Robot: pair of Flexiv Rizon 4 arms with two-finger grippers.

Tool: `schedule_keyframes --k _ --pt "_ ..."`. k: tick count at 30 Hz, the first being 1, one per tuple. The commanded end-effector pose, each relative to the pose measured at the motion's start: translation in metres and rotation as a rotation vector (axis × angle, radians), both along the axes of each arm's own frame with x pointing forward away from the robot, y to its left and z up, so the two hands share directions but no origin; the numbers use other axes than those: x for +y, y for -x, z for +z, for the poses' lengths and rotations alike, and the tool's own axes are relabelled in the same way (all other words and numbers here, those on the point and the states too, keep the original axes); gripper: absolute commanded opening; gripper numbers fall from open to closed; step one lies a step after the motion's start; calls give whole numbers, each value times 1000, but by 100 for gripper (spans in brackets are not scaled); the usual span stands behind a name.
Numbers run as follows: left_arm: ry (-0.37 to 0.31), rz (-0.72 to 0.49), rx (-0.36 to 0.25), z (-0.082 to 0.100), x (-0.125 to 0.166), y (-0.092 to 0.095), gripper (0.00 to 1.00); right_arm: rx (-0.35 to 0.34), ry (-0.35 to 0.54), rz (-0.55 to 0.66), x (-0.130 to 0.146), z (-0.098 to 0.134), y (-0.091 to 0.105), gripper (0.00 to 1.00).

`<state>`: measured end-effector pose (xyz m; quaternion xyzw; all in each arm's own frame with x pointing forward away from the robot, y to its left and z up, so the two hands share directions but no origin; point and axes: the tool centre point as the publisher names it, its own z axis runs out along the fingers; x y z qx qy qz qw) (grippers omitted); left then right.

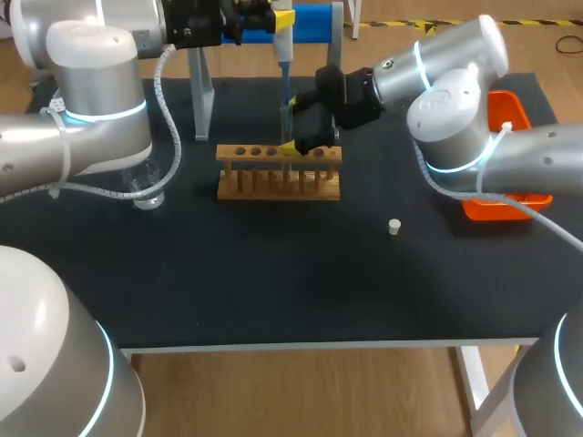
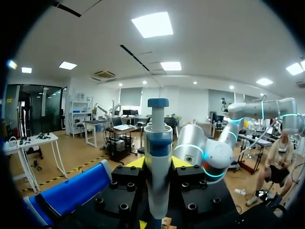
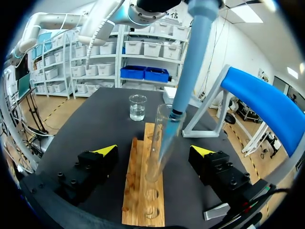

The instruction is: Invert the test tube, pick up the pipette, mount the tip to pipette, aspirate from beaker and dispense into the tube, eject the tip, return the pipette, and cap with the stopper.

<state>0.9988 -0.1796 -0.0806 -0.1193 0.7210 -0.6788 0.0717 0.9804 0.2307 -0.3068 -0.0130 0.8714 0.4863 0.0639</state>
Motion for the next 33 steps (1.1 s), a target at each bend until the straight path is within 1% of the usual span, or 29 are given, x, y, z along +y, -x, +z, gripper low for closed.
schedule_keyframes --k 1,8,17,26,33 --pt "1 0 -1 0 0 -1 0 -5 -13 -11 -16 5 7 100" --pt "1 0 -1 0 0 -1 0 -6 -50 -42 -41 8 10 100" --pt "1 0 -1 0 0 -1 0 -2 -105 -69 -63 14 12 100" --pt "1 0 -1 0 0 -1 0 2 -161 -79 -79 20 15 100" --pt "1 0 -1 0 0 -1 0 26 -231 -75 -87 26 13 100"
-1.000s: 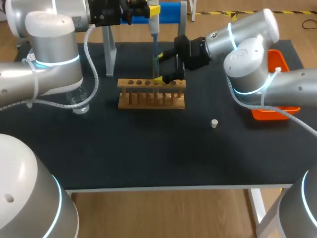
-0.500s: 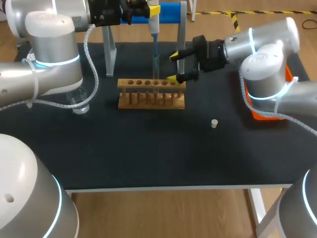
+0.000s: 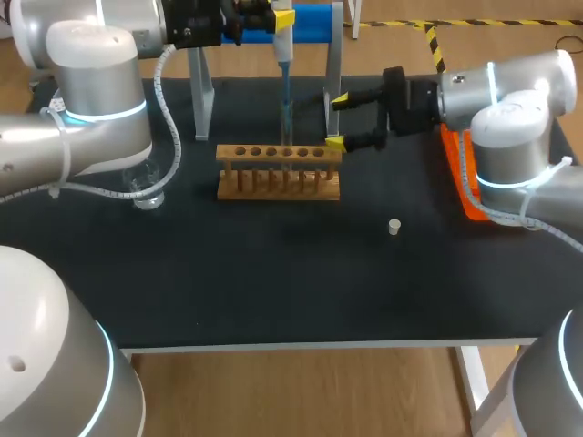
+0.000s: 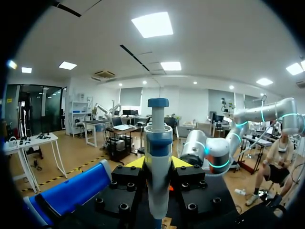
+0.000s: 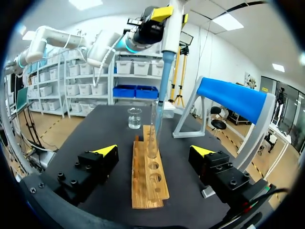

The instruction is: Invert the test tube, pick up the pipette, mount the tip to pipette, aspirate from beaker and dispense into the tube, eject the tip, return the pipette, and cap with the stopper.

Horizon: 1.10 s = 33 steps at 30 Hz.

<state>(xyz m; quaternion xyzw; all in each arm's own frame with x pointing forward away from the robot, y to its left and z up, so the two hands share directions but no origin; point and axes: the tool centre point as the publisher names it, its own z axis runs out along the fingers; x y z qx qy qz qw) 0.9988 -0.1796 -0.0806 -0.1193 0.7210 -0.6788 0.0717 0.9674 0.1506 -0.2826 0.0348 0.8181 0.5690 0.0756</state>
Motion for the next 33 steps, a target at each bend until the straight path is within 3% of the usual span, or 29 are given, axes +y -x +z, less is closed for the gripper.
schedule_keyframes --k 1,10,15,26,33 --pt "1 0 -1 0 0 -1 0 3 -31 9 -7 3 0 100" --pt "1 0 -1 0 0 -1 0 1 -43 28 -9 23 1 100" --pt "1 0 -1 0 0 -1 0 -19 -51 26 -16 54 4 100" --pt "1 0 -1 0 0 -1 0 18 -29 6 -22 122 11 100" --pt "1 0 -1 0 0 -1 0 -17 -28 8 -19 166 14 100"
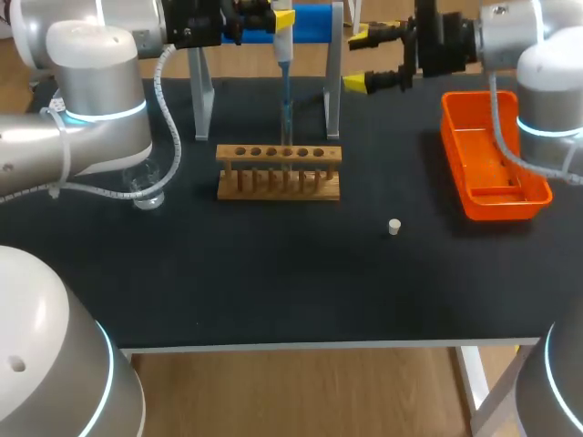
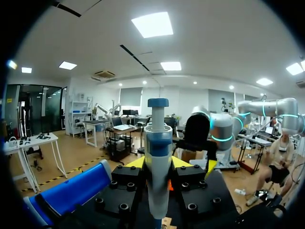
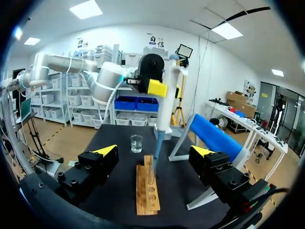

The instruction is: Invert the test tube, pick up the pipette, mount the tip to pipette, aspirate from beaker and dispense into the tube, eject the tip, return the pipette, and cap with the stopper.

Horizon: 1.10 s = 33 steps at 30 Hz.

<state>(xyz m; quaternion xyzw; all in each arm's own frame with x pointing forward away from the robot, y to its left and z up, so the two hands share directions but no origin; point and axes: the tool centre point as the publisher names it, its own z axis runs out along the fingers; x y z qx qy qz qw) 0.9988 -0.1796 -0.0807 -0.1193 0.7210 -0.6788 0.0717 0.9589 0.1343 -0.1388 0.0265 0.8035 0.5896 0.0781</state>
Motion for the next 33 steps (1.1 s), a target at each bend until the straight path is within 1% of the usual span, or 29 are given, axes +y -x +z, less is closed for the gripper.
schedule_keyframes --k 1,7,13,15,16,17,18,25,27,33 --pt "1 0 -1 0 0 -1 0 -2 20 -9 -2 29 4 100" --pt "1 0 -1 0 0 -1 0 -34 21 -21 3 66 2 100" --pt "1 0 -1 0 0 -1 0 -52 31 -29 12 97 1 100" --pt "1 0 -1 0 0 -1 0 -52 38 -39 15 105 -1 75" --pt "1 0 -1 0 0 -1 0 -51 37 -39 16 108 -2 38" --pt "1 0 -1 0 0 -1 0 -51 36 -41 17 112 -2 13" --pt "1 0 -1 0 0 -1 0 -49 37 -43 19 115 -3 0" --pt "1 0 -1 0 0 -1 0 -48 19 -49 24 133 -8 0" --pt "1 0 -1 0 0 -1 0 -47 15 -48 24 134 -8 0" --pt "1 0 -1 0 0 -1 0 -41 -27 -40 33 148 -13 0"
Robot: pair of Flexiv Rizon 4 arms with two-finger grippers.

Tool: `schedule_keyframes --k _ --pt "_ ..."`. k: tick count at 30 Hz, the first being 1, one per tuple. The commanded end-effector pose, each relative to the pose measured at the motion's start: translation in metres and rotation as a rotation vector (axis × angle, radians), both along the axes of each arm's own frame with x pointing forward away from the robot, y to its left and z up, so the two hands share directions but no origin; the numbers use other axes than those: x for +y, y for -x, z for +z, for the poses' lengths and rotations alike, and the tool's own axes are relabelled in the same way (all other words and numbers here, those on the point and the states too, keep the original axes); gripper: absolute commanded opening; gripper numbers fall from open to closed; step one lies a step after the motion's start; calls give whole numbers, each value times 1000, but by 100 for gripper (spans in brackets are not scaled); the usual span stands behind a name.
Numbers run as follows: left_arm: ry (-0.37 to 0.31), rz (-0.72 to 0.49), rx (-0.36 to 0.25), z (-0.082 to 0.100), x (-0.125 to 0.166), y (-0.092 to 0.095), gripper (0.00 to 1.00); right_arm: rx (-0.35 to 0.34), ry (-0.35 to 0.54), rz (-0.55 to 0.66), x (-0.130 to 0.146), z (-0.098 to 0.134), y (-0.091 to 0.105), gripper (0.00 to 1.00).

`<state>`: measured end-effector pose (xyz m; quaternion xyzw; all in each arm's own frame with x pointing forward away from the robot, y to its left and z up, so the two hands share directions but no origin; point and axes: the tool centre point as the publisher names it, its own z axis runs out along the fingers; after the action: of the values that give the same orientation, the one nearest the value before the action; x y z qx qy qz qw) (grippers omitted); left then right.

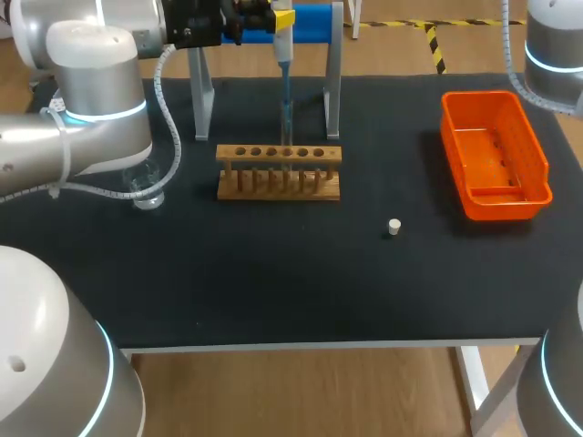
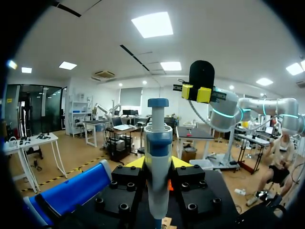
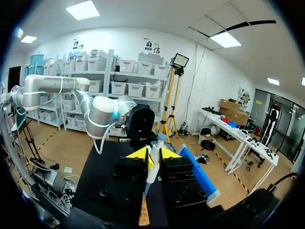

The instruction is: Invert the test tube, pick up the pipette, mount the tip to pipette, aspirate from beaker and dispense into the tube, eject the tip, return the pipette, and cap with the stopper.

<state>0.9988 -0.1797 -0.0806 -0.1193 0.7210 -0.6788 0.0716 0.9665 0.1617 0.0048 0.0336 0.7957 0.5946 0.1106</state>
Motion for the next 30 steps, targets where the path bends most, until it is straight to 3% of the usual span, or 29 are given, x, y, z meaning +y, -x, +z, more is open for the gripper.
schedule_keyframes --k 1,9,16,30 --pt "1 0 -1 0 0 -1 0 6 -20 13 7 6 -7 0" --pt "1 0 -1 0 0 -1 0 16 -66 43 30 13 -12 0" --pt "1 0 -1 0 0 -1 0 64 -118 64 45 12 -19 0" --pt "1 0 -1 0 0 -1 0 90 -136 94 75 3 -29 0"
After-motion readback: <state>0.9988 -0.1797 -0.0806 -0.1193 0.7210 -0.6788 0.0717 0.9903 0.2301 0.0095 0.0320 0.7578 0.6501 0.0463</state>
